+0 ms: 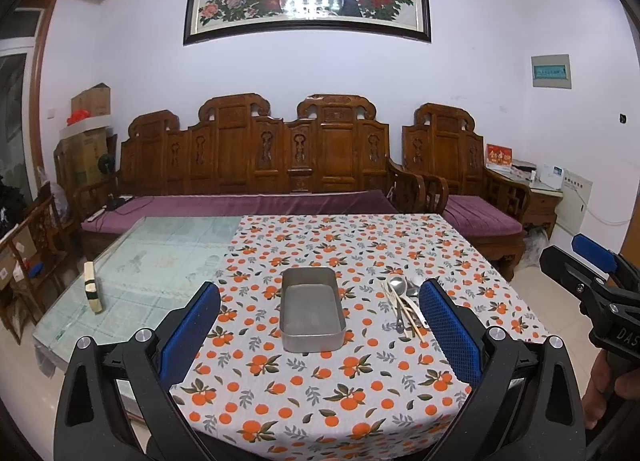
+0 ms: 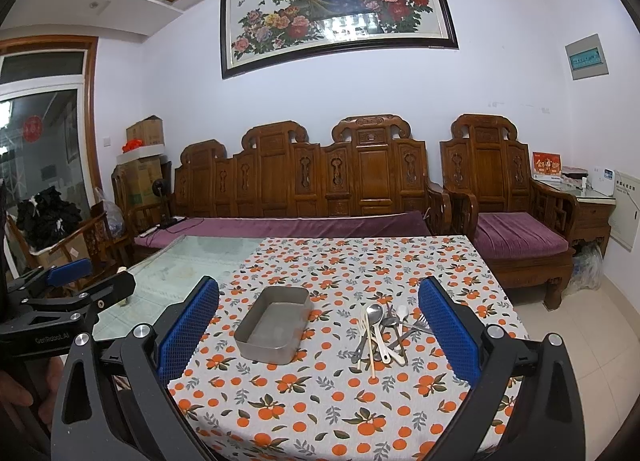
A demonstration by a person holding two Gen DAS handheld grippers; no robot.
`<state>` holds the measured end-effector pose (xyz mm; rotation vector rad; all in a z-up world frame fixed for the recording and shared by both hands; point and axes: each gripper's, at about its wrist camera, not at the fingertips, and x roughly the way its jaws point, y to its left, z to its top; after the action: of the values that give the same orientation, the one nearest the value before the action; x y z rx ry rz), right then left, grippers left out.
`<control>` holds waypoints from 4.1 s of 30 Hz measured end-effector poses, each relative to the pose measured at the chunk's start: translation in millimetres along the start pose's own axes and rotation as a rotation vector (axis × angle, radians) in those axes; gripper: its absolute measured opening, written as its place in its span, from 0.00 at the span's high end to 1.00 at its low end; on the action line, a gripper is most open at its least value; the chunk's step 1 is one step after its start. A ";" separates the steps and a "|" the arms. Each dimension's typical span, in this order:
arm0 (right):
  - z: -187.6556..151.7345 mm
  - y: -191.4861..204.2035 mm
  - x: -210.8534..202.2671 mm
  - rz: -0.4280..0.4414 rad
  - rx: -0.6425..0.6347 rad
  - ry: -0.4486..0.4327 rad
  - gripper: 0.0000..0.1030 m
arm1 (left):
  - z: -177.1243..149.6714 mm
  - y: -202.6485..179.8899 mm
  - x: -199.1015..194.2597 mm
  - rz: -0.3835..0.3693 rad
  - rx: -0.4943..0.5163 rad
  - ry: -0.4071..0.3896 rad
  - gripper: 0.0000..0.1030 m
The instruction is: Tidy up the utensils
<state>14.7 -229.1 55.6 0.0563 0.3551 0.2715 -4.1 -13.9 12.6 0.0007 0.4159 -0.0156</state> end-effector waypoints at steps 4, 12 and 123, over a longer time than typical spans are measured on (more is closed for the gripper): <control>-3.6 -7.7 9.3 0.007 0.021 0.025 0.02 | -4.6 0.2 16.5 -0.007 0.003 0.042 0.06; -11.3 -30.1 52.5 -0.011 0.018 0.091 0.02 | -24.0 0.6 67.0 -0.025 0.019 0.147 0.06; -112.9 -195.4 333.0 0.160 0.139 0.448 0.96 | -98.1 -154.5 378.1 -0.204 0.009 0.568 0.96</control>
<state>324.7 -325.7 -181.8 0.1627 0.8167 0.4189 299.8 -173.6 -229.5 -0.0292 0.9829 -0.2228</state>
